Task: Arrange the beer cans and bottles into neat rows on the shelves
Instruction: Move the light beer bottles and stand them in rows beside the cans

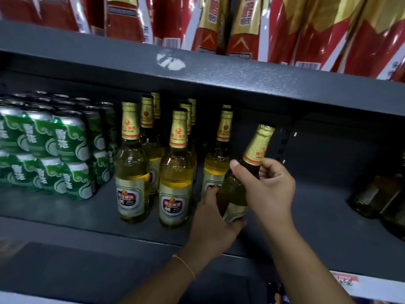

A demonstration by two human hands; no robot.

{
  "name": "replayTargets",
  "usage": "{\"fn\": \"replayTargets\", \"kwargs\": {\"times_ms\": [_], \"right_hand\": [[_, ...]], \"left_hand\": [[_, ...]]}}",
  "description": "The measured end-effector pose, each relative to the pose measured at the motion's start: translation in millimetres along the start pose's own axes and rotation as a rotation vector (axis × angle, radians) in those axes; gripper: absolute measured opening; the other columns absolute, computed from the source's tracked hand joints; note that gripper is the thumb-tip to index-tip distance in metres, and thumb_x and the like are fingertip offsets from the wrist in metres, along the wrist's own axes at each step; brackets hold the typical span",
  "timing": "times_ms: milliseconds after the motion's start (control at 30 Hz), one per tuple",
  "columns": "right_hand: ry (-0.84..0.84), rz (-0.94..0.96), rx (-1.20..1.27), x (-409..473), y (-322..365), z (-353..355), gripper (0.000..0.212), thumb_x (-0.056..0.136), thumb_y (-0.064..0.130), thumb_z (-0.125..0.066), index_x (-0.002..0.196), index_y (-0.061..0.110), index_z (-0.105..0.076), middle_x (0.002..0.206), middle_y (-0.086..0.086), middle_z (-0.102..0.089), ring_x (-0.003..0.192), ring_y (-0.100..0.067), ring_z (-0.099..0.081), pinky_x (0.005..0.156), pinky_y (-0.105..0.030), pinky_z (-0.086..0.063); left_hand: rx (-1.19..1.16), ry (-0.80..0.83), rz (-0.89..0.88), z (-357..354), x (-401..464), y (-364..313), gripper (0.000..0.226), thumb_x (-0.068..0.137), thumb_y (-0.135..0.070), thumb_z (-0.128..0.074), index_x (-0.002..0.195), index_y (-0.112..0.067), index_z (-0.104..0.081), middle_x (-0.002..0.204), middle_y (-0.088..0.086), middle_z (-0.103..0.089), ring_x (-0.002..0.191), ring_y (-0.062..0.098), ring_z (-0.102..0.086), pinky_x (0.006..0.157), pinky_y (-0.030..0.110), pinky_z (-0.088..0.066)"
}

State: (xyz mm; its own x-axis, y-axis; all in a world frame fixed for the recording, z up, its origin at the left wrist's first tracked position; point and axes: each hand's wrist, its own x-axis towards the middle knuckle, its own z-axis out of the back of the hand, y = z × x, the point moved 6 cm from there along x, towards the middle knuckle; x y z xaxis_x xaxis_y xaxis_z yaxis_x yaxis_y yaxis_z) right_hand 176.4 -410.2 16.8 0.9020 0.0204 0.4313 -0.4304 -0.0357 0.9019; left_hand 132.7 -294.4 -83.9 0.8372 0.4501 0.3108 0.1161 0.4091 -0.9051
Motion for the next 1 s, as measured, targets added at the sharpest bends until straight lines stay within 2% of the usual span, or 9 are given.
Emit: {"fn": "replayTargets", "kwargs": {"times_ms": [133,300,467,600,733,833,933,1000], "right_hand": [[-0.022,0.015,-0.024,-9.7,4.4,-13.9,0.036,0.064,0.033,-0.091,0.09,0.021,-0.068,0.086,0.004,-0.072,0.086,-0.016,-0.07,0.078,-0.044,-0.06],[-0.054,0.024,-0.051,-13.9,3.2,-21.3,0.042,0.061,0.037,-0.092,0.088,0.021,-0.064,0.087,0.003,-0.071,0.086,-0.018,-0.069,0.077,-0.046,-0.06],[-0.073,0.053,-0.085,-12.0,3.1,-22.3,0.046,0.059,0.043,-0.091,0.087,0.021,-0.062,0.086,0.007,-0.068,0.086,-0.017,-0.067,0.077,-0.046,-0.059],[-0.039,0.046,-0.112,-10.2,0.5,-22.7,0.048,0.06,0.05,-0.088,0.089,0.023,-0.062,0.09,0.007,-0.069,0.09,-0.014,-0.066,0.08,-0.043,-0.059],[0.078,0.057,-0.12,-6.8,-1.4,-20.5,0.038,0.069,0.046,-0.083,0.094,0.025,-0.066,0.094,0.007,-0.07,0.09,-0.009,-0.066,0.084,-0.039,-0.058],[0.24,0.089,-0.074,-9.6,-3.2,-14.3,0.038,0.076,0.037,-0.077,0.11,0.024,-0.067,0.106,0.008,-0.071,0.1,-0.005,-0.066,0.088,-0.031,-0.056],[0.445,0.03,0.018,-22.3,-22.8,-4.6,0.057,0.077,0.024,-0.072,0.131,0.026,-0.055,0.118,0.012,-0.068,0.112,-0.004,-0.063,0.091,-0.024,-0.053],[0.546,-0.029,-0.004,-32.6,-45.6,0.9,0.074,0.077,0.017,-0.073,0.142,0.03,-0.043,0.123,0.013,-0.065,0.116,-0.007,-0.061,0.094,-0.027,-0.053]], "left_hand": [[-0.073,0.081,-0.011,13.4,-1.8,2.0,0.073,0.064,-0.037,-0.085,0.125,-0.038,-0.045,0.116,-0.018,-0.062,0.106,0.001,-0.061,0.092,0.027,-0.054],[-0.082,0.145,-0.031,20.3,-3.9,2.7,0.07,0.067,-0.036,-0.082,0.127,-0.035,-0.045,0.116,-0.02,-0.063,0.107,-0.001,-0.06,0.093,0.026,-0.053],[-0.091,0.204,-0.048,21.1,-2.4,2.1,0.065,0.072,-0.031,-0.079,0.127,-0.038,-0.044,0.117,-0.021,-0.062,0.105,-0.006,-0.059,0.088,0.016,-0.051],[-0.077,0.236,-0.06,19.2,-2.2,5.0,0.069,0.074,-0.036,-0.078,0.132,-0.038,-0.04,0.122,-0.02,-0.059,0.11,-0.004,-0.058,0.094,0.022,-0.051],[-0.027,0.241,-0.072,20.1,-0.1,10.3,0.071,0.076,-0.038,-0.074,0.136,-0.038,-0.037,0.128,-0.018,-0.055,0.115,-0.004,-0.053,0.101,0.026,-0.048],[-0.021,0.255,-0.081,20.3,0.4,10.5,0.07,0.079,-0.036,-0.074,0.137,-0.04,-0.035,0.128,-0.019,-0.054,0.116,-0.005,-0.052,0.102,0.025,-0.046],[0.028,0.246,-0.095,19.3,-2.1,16.1,0.07,0.079,-0.042,-0.072,0.138,-0.04,-0.035,0.127,-0.018,-0.055,0.118,-0.003,-0.052,0.103,0.028,-0.046],[0.091,0.234,-0.095,18.5,-6.0,25.0,0.07,0.076,-0.047,-0.072,0.136,-0.041,-0.036,0.125,-0.018,-0.056,0.116,-0.001,-0.053,0.102,0.033,-0.047]]}}
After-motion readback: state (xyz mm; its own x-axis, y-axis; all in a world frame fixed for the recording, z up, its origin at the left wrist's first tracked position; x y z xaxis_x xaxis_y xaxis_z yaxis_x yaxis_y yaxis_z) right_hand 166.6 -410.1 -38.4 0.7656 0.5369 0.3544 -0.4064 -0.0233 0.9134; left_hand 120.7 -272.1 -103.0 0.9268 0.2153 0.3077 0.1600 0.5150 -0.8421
